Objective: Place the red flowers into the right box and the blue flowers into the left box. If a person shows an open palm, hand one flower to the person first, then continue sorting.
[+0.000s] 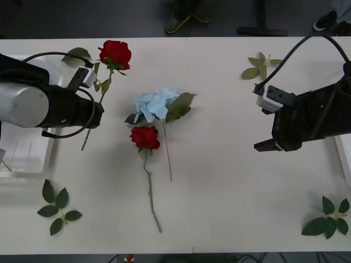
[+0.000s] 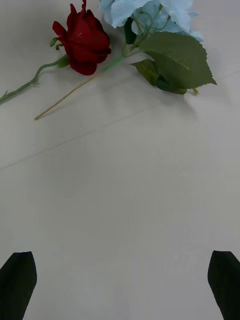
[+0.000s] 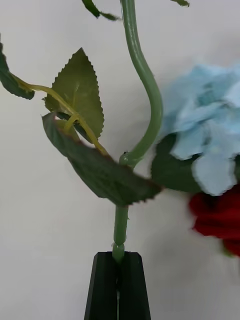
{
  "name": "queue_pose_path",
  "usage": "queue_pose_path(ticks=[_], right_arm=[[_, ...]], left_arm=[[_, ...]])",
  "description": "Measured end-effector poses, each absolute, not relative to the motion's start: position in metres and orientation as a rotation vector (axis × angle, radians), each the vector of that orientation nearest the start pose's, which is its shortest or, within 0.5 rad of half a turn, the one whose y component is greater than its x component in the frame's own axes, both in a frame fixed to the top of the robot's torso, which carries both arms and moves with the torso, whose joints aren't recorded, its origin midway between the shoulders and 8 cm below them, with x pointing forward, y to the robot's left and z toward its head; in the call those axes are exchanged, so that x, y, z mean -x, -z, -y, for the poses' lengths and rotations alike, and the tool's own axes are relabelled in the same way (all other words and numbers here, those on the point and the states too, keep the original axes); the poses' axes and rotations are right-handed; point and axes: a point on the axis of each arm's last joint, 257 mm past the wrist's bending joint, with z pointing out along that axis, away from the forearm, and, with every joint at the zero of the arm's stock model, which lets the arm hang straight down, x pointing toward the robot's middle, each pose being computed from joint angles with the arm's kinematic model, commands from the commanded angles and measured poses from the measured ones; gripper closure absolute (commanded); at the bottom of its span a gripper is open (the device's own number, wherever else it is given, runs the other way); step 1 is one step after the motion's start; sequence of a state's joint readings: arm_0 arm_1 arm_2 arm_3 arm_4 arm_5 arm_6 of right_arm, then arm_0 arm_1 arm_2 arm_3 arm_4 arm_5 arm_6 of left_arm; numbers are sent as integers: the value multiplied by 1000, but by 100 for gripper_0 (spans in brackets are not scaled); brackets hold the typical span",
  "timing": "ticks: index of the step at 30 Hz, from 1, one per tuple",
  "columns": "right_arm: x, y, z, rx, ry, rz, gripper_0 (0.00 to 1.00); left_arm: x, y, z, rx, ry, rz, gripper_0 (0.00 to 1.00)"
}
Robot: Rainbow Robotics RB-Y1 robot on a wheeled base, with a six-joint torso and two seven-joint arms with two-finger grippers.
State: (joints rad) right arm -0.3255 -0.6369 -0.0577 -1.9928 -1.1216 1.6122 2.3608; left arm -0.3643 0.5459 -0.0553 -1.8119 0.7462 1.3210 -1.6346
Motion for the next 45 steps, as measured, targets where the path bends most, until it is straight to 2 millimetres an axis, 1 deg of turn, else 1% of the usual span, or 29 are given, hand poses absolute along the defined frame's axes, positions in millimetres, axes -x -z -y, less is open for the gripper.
queue_pose_path(ticks=[3,5,6,10,12,14,16,17,20,23,25,26,28,30,32,34,36,39,42,45], right_arm=[[-422,177,188,1484,-234,-1971,0],[-422,177,188,1484,-234,-1971,0],[-422,178,188,1484,-236,-1972,0],[-410,200,187,1480,-294,-2014,0],[-405,205,181,1459,-363,-2014,0],[-400,205,184,1466,-383,-2026,0],[-392,199,194,1498,-394,-2045,0],[-390,192,197,1508,-407,-2041,0],[-388,161,201,1468,-466,-2003,0],[-387,141,214,1324,-527,-2090,0],[-381,128,210,1179,-676,-2149,0],[-379,125,207,1103,-757,-2169,0],[-382,126,207,995,-846,-2192,0],[-389,132,208,899,-892,-2201,0],[-396,137,206,787,-948,-2213,0],[-402,141,202,671,-1007,-2230,0],[-412,144,198,589,-1026,-2226,0],[-418,154,186,569,-1026,-2217,0],[-418,164,172,567,-1047,-2219,0],[-420,167,163,545,-1065,-2214,0]], left_arm=[[-502,195,-178,-434,518,-2295,100],[-493,179,-152,-410,699,-2252,100],[-490,172,-141,-403,762,-2233,100],[-481,150,-100,-387,966,-2147,100],[-477,137,-78,-378,1065,-2092,100],[-476,130,-61,-372,1111,-2052,100],[-477,126,-44,-371,1136,-2018,100],[-476,125,-35,-372,1147,-2003,100],[-473,124,-9,-390,1173,-1969,100],[-470,122,12,-417,1172,-1940,100],[-469,116,29,-420,1189,-1914,100],[-467,113,39,-415,1204,-1907,100],[-464,110,55,-405,1229,-1914,100],[-461,105,68,-407,1245,-1914,100],[-460,98,76,-433,1240,-1896,100],[-460,92,81,-455,1233,-1882,100],[-461,84,85,-463,1234,-1861,100],[-461,74,93,-449,1255,-1829,100],[-457,74,101,-431,1280,-1845,100],[-456,73,105,-430,1286,-1842,100]])
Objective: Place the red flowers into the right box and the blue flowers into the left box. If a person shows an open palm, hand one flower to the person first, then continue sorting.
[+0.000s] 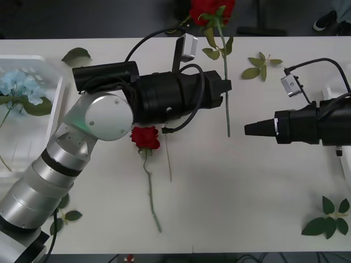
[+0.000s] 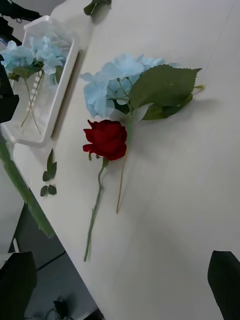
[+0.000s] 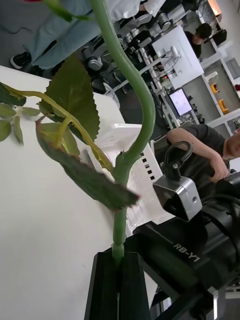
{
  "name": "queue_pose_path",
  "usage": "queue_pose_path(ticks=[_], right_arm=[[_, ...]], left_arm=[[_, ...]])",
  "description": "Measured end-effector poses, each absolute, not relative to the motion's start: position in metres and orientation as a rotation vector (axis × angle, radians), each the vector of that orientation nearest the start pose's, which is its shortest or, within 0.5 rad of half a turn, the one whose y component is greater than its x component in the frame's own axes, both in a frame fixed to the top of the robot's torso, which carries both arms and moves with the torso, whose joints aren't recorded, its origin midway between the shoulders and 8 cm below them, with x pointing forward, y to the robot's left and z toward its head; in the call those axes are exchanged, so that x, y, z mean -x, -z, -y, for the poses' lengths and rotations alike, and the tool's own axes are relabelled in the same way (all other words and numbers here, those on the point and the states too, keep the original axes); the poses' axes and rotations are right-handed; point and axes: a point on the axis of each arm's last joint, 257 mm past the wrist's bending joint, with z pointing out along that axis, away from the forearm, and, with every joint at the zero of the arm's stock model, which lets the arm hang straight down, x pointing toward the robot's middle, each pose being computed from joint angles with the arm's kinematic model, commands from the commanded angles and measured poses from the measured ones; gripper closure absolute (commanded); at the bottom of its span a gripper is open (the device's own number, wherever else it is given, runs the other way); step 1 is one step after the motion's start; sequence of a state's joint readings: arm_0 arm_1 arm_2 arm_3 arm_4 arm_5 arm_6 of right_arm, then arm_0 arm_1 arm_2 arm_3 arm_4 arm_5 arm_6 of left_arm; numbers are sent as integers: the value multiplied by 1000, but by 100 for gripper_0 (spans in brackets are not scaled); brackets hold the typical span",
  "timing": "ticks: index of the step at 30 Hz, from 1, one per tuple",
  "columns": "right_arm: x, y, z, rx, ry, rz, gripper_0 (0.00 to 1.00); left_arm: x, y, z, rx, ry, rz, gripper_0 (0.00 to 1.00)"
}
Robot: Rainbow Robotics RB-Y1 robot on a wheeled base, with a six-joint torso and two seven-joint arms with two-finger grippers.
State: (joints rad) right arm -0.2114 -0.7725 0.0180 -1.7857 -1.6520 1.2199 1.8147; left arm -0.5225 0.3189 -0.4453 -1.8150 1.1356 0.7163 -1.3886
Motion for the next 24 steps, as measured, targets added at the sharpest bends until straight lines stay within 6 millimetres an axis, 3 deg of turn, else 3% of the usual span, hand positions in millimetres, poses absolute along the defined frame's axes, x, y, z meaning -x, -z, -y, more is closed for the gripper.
queue_pose_path(ticks=[8,13,18,21,24], right_arm=[[-434,144,127,415,-1222,-2070,0],[-432,148,106,375,-1287,-2049,0],[-429,150,101,378,-1302,-2052,2],[-434,141,97,347,-1326,-2014,26],[-440,135,95,313,-1340,-1981,78]], left_arm=[[-461,68,105,-422,1263,-1808,100],[-456,77,111,-456,1241,-1819,100],[-454,78,115,-470,1240,-1828,100],[-456,77,115,-473,1226,-1824,100],[-457,77,114,-475,1218,-1823,100]])
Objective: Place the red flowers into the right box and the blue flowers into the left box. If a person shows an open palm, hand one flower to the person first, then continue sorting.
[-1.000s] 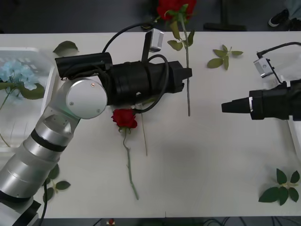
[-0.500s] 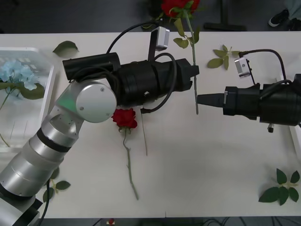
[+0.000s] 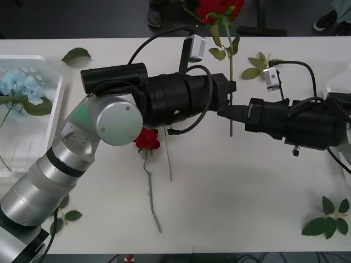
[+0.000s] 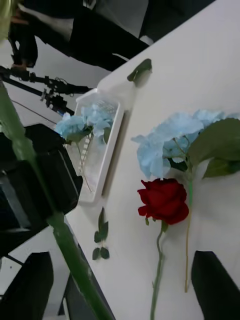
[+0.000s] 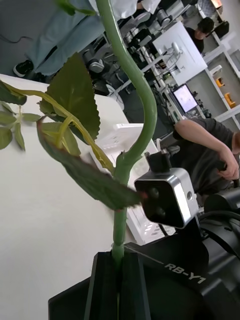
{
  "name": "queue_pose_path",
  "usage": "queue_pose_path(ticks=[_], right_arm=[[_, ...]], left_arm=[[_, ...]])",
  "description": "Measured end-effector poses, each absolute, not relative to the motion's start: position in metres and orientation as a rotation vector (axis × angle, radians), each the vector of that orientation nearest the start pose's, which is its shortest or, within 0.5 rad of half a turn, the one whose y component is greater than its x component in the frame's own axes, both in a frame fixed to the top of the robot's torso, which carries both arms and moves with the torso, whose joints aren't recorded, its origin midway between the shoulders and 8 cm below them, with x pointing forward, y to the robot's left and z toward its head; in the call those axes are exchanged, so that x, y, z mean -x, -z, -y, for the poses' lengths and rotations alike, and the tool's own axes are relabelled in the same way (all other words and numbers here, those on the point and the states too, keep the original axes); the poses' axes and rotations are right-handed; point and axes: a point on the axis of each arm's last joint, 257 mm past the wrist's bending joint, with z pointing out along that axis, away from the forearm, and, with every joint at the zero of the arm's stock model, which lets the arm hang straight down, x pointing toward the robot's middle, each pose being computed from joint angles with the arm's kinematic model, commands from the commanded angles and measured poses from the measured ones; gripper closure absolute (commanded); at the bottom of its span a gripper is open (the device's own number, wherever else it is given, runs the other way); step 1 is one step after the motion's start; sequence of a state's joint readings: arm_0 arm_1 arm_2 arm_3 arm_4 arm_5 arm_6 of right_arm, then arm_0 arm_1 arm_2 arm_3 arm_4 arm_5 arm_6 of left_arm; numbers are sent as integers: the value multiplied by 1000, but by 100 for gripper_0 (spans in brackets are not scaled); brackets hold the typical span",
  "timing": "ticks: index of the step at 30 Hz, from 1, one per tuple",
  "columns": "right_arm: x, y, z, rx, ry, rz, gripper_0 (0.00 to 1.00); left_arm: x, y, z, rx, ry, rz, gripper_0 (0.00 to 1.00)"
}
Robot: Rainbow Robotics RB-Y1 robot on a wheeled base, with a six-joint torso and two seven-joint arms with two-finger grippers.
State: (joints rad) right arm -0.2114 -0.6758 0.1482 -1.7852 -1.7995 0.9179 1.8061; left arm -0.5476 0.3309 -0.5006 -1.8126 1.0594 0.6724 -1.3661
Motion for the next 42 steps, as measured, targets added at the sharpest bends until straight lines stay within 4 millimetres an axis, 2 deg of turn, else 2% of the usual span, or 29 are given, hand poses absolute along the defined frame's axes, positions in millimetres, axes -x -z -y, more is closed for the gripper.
queue_pose_path(ticks=[1,5,14,24,25,27,28,29,30,36,42], right_arm=[[-441,134,95,307,-1340,-1977,100],[-444,133,91,279,-1347,-1960,100],[-438,129,84,294,-1374,-1953,100],[-438,129,84,292,-1374,-1952,100],[-439,129,84,292,-1373,-1951,100],[-439,129,84,289,-1372,-1949,100],[-442,128,85,280,-1368,-1943,100],[-445,127,87,267,-1364,-1936,100],[-447,126,88,257,-1360,-1932,100],[-440,135,90,286,-1360,-1969,100],[-423,144,108,382,-1333,-2062,100]], left_arm=[[-457,77,114,-475,1218,-1823,100],[-457,77,114,-475,1218,-1824,100],[-461,82,112,-472,1199,-1831,100],[-461,82,112,-472,1199,-1831,100],[-461,82,112,-471,1199,-1831,94],[-461,81,112,-471,1199,-1831,52],[-461,81,112,-471,1199,-1831,42],[-461,81,112,-471,1199,-1831,11],[-460,81,112,-471,1202,-1831,0],[-458,80,114,-466,1223,-1833,0],[-458,80,114,-466,1223,-1833,0]])
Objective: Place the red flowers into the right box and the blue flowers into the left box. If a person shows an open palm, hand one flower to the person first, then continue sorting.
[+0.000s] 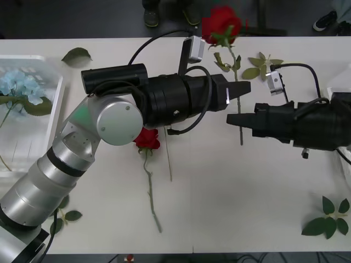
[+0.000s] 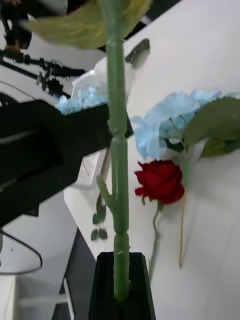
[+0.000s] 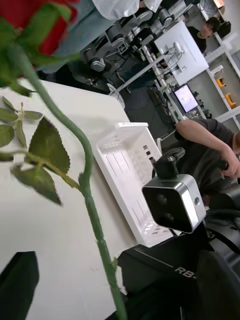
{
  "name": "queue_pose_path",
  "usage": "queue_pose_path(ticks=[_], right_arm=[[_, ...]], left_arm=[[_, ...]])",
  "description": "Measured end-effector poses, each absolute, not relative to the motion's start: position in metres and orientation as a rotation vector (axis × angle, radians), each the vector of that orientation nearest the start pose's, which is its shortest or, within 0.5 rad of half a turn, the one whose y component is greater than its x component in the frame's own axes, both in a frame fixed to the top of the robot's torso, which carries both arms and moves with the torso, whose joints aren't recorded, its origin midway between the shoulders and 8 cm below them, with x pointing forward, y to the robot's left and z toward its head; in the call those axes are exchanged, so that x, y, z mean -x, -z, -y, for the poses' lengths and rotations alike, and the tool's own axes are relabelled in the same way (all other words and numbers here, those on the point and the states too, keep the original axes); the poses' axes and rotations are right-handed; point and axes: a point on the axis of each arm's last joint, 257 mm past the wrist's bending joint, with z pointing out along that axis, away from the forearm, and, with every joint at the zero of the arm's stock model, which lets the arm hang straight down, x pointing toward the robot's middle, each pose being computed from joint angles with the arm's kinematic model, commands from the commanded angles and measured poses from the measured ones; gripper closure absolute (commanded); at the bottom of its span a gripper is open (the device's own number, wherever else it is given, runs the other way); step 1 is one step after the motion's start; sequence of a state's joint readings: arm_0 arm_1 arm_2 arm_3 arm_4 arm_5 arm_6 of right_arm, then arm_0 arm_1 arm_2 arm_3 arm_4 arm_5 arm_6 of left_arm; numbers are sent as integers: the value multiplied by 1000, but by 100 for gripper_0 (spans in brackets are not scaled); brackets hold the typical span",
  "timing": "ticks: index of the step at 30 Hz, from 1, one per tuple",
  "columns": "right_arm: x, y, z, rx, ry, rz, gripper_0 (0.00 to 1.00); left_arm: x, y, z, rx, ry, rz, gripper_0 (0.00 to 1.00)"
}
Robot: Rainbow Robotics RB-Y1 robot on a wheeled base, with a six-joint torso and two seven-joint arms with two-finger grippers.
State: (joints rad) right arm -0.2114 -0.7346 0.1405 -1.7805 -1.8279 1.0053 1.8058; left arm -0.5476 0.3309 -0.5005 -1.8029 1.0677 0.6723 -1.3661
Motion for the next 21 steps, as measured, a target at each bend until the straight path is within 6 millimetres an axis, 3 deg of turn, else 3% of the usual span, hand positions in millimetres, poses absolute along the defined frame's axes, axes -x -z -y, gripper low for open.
queue_pose_path(ticks=[6,15,21], right_arm=[[-431,124,156,339,-1344,-2064,100],[-471,87,241,213,-1189,-2029,100],[-488,49,265,237,-1090,-1996,100]], left_arm=[[-458,80,114,-466,1223,-1833,0],[-458,80,114,-466,1223,-1833,0],[-458,80,114,-466,1223,-1833,0]])
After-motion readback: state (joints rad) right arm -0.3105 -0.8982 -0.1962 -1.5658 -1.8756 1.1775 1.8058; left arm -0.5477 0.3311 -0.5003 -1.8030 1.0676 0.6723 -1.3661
